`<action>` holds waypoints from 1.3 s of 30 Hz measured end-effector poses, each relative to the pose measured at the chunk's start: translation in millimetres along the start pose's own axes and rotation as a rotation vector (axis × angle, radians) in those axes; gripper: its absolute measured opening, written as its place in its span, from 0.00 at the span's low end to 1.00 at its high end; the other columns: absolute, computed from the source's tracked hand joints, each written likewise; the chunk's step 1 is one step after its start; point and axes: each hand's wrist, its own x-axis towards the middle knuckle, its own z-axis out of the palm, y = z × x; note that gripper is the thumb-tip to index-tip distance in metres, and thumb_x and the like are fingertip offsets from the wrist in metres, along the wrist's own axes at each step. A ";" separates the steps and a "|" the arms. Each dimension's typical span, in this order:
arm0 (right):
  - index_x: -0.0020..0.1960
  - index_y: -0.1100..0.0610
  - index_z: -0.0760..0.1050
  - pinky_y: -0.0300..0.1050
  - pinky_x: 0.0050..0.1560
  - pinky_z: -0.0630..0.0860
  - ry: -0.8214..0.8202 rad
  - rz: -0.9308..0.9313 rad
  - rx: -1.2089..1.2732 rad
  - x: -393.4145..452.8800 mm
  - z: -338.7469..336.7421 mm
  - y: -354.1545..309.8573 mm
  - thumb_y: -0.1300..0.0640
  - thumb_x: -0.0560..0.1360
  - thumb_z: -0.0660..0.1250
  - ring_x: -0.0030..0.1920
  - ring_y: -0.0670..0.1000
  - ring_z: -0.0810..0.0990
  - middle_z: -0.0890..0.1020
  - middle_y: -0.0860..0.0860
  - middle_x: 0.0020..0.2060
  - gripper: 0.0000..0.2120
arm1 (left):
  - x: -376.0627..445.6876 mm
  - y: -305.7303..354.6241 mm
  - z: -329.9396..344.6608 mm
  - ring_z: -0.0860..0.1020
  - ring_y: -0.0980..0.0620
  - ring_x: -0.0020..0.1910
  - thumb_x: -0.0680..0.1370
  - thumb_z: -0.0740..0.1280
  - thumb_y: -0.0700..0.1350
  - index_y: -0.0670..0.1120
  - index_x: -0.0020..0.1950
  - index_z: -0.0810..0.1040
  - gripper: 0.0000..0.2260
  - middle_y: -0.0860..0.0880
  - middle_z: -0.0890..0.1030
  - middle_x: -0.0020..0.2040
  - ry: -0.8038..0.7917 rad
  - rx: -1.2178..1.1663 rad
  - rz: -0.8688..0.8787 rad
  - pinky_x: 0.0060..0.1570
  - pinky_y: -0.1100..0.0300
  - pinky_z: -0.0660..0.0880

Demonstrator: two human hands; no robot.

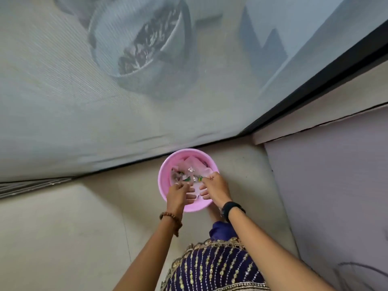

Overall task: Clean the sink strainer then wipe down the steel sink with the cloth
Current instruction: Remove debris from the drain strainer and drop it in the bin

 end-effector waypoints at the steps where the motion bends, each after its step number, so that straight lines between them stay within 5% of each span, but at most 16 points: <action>1: 0.44 0.59 0.70 0.35 0.22 0.73 0.013 -0.003 0.095 -19.7 -8.9 -11.2 0.59 0.77 0.60 0.25 0.48 0.74 0.77 0.52 0.30 0.05 | -21.1 13.3 1.3 0.74 0.52 0.28 0.79 0.60 0.38 0.39 0.47 0.76 0.06 0.45 0.77 0.35 -0.026 -0.108 -0.033 0.26 0.66 0.73; 5: 0.38 0.56 0.69 0.34 0.20 0.66 0.075 -0.060 0.377 -107.7 -46.3 -62.8 0.61 0.75 0.58 0.23 0.46 0.68 0.73 0.50 0.27 0.08 | -122.7 71.1 3.8 0.67 0.58 0.16 0.78 0.59 0.40 0.44 0.36 0.73 0.11 0.52 0.71 0.19 -0.169 -0.453 -0.073 0.17 0.70 0.64; 8: 0.36 0.55 0.67 0.33 0.18 0.61 0.088 -0.138 0.551 -188.2 -76.8 -102.9 0.61 0.75 0.58 0.19 0.44 0.65 0.69 0.49 0.25 0.09 | -210.6 105.8 -0.9 0.69 0.57 0.18 0.77 0.60 0.43 0.44 0.34 0.73 0.12 0.52 0.72 0.19 -0.252 -0.533 -0.020 0.21 0.68 0.68; 12: 0.34 0.54 0.65 0.34 0.18 0.56 0.049 -0.264 0.774 -312.1 -122.1 -137.4 0.60 0.76 0.58 0.17 0.43 0.61 0.67 0.47 0.23 0.12 | -329.6 136.5 -6.0 0.61 0.58 0.14 0.78 0.57 0.43 0.46 0.32 0.68 0.14 0.52 0.65 0.16 -0.456 -0.612 0.076 0.15 0.69 0.59; 18: 0.30 0.53 0.63 0.35 0.19 0.54 0.080 -0.496 0.938 -454.4 -192.9 -131.8 0.59 0.76 0.57 0.18 0.43 0.61 0.67 0.45 0.19 0.16 | -464.7 150.9 26.6 0.59 0.58 0.13 0.78 0.55 0.43 0.47 0.30 0.65 0.15 0.51 0.63 0.15 -0.747 -0.410 0.181 0.14 0.71 0.57; 22: 0.32 0.52 0.65 0.32 0.17 0.56 0.293 -0.627 1.041 -516.7 -249.7 -97.8 0.58 0.76 0.59 0.18 0.42 0.61 0.68 0.44 0.20 0.15 | -532.7 148.0 74.7 0.59 0.59 0.13 0.77 0.56 0.43 0.48 0.23 0.66 0.20 0.53 0.63 0.16 -0.922 -0.259 0.226 0.14 0.72 0.56; 32: 0.40 0.55 0.72 0.34 0.19 0.61 0.876 -0.553 1.212 -582.8 -399.2 28.2 0.58 0.76 0.63 0.18 0.42 0.66 0.74 0.46 0.26 0.05 | -631.7 99.6 258.1 0.57 0.59 0.12 0.79 0.53 0.43 0.48 0.29 0.62 0.18 0.51 0.61 0.15 -1.240 0.241 0.136 0.11 0.69 0.54; 39: 0.41 0.55 0.73 0.34 0.22 0.66 1.109 -0.418 1.257 -588.3 -512.4 133.1 0.59 0.76 0.63 0.22 0.43 0.70 0.77 0.48 0.29 0.05 | -670.5 34.5 420.1 0.58 0.60 0.12 0.79 0.53 0.41 0.47 0.30 0.63 0.17 0.53 0.62 0.14 -1.229 0.501 0.156 0.12 0.70 0.54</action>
